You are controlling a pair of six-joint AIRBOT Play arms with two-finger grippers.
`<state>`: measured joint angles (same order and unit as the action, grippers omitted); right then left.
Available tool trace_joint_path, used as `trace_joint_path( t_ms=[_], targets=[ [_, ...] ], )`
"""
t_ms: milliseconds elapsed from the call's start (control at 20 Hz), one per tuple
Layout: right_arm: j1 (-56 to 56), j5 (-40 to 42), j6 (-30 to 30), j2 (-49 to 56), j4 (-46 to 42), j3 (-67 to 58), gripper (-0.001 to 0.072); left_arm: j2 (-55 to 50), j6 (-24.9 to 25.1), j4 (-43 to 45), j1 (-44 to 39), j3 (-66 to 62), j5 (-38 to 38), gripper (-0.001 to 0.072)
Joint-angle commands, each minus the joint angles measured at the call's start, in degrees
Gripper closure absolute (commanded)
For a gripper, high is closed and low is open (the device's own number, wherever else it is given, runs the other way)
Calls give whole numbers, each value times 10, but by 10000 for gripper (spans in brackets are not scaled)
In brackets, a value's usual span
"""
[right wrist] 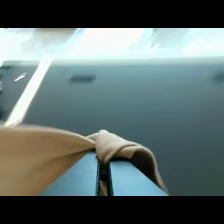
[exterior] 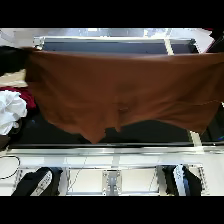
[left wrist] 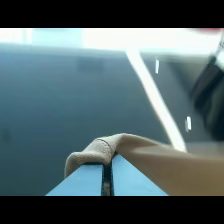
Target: Fold the shirts.
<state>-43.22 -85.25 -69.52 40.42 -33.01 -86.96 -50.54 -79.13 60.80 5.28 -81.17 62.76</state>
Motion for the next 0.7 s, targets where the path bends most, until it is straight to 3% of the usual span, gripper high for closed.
trace_joint_path(
  t_ms=[0,100,150,200,250,300,400,500,550,650],
  targets=[
    [62,20,27,111,6,89,697,-161,-19,29,1,-2,54,695],
    [153,100,58,197,-24,148,695,-278,-19,30,1,-2,42,693],
    [204,169,62,246,-48,171,685,-337,-19,29,1,-2,23,649],
    [250,244,62,295,-69,182,560,-389,-19,11,1,-2,-5,410],
    [292,322,61,348,-79,183,270,-438,-19,-37,2,-3,-47,86],
    [321,392,62,392,-74,175,223,-470,-18,-117,11,-3,-86,-4],
    [349,473,61,455,-75,130,222,-497,11,-359,44,-3,-154,-4],
    [338,477,59,467,-104,69,235,-479,191,-598,88,-3,-168,-1],
    [323,461,45,458,-131,41,235,-460,269,-679,114,-3,-142,8],
    [273,391,2,429,-198,-14,235,-412,319,-708,174,-2,-78,9]
  ],
)
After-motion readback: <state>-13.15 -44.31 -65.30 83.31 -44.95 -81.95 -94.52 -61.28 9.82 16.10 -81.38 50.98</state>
